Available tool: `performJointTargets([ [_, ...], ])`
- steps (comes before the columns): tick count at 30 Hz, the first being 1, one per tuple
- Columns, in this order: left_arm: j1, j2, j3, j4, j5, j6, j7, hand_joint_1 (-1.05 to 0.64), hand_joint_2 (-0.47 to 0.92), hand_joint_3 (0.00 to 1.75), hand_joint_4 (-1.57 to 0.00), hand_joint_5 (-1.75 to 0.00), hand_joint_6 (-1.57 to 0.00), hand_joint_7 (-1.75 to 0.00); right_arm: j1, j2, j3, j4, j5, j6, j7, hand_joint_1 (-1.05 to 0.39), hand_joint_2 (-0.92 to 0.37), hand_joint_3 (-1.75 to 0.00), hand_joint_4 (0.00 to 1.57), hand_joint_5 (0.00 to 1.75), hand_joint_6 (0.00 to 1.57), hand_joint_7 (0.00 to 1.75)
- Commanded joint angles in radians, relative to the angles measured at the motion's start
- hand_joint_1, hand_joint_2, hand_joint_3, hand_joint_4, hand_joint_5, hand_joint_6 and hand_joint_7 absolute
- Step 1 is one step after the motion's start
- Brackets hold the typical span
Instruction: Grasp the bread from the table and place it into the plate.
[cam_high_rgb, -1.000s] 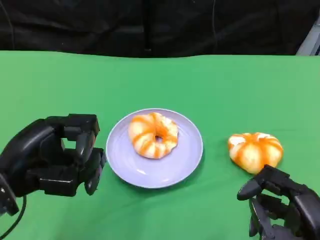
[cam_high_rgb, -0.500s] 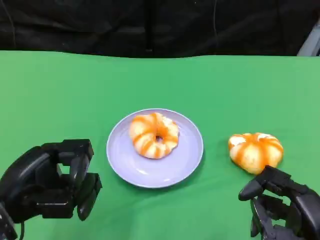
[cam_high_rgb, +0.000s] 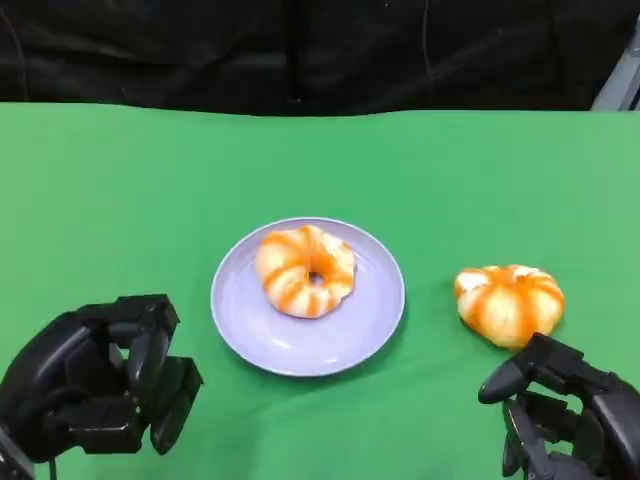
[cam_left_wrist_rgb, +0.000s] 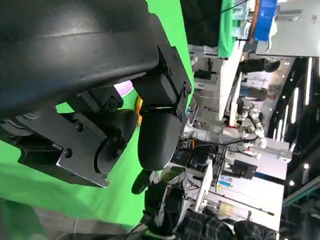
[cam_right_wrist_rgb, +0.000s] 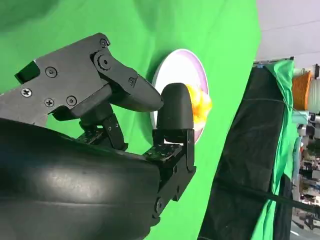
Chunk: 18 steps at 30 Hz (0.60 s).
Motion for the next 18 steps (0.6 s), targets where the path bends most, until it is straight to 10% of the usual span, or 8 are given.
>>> performJointTargets([
  [1, -0.004, 0.013, 0.004, 0.032, 0.027, -0.059, -0.021, 0.03, 0.58, 1.35, -1.04, -1.75, -0.89, -1.73, 0.004, -0.006, -0.008, -0.013, 0.007, -0.013, 0.001, -0.08, -0.7, -1.01, 0.74, 1.75, 0.64, 1.59],
  [18, -0.046, 0.002, -0.007, 0.121, 0.082, -0.176, -0.022, 0.01, 0.59, 1.26, -1.08, -1.75, -0.89, -1.74, -0.004, -0.008, -0.009, -0.014, 0.01, 0.0, 0.003, -0.08, -0.7, -1.0, 0.74, 1.75, 0.64, 1.59],
])
